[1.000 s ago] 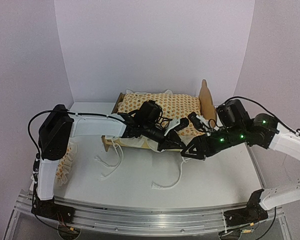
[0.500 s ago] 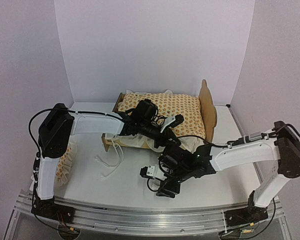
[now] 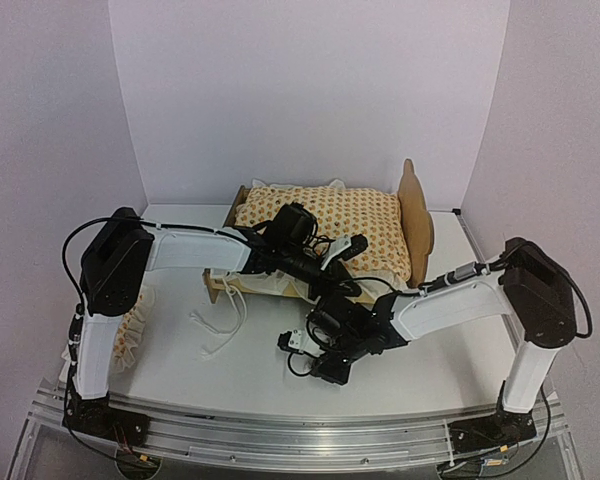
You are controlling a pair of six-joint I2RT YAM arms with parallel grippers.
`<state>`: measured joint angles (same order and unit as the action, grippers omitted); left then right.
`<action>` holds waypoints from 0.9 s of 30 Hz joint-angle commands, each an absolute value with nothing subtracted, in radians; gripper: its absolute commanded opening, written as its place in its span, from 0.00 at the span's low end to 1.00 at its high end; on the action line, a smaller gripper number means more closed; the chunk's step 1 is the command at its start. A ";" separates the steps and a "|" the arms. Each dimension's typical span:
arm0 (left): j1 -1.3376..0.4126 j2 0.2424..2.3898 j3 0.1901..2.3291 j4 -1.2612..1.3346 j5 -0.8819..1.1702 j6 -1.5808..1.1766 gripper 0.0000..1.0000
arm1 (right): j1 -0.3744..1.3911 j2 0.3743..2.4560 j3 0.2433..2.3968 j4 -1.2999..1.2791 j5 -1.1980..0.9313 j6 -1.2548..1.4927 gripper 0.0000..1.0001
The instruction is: Set up the pet bed
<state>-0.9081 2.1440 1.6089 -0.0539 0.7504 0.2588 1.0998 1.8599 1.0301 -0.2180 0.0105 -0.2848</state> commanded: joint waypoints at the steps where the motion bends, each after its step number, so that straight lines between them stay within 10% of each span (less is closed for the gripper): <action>1: -0.907 2.148 1.621 -0.054 0.772 0.272 0.00 | 1.111 1.824 0.988 -0.240 -0.053 -0.231 0.00; 16: -0.928 2.162 1.613 -0.088 0.808 0.411 0.00 | 1.111 1.195 0.697 -0.183 -0.203 0.545 0.00; 27: -0.989 2.179 1.559 -0.158 0.799 0.745 0.00 | 1.094 0.707 0.361 -0.176 0.385 1.051 0.00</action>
<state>-0.9442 2.1498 1.5865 -0.0832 0.7837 0.5167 1.1002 0.7960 0.4135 -0.1885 0.1073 0.7965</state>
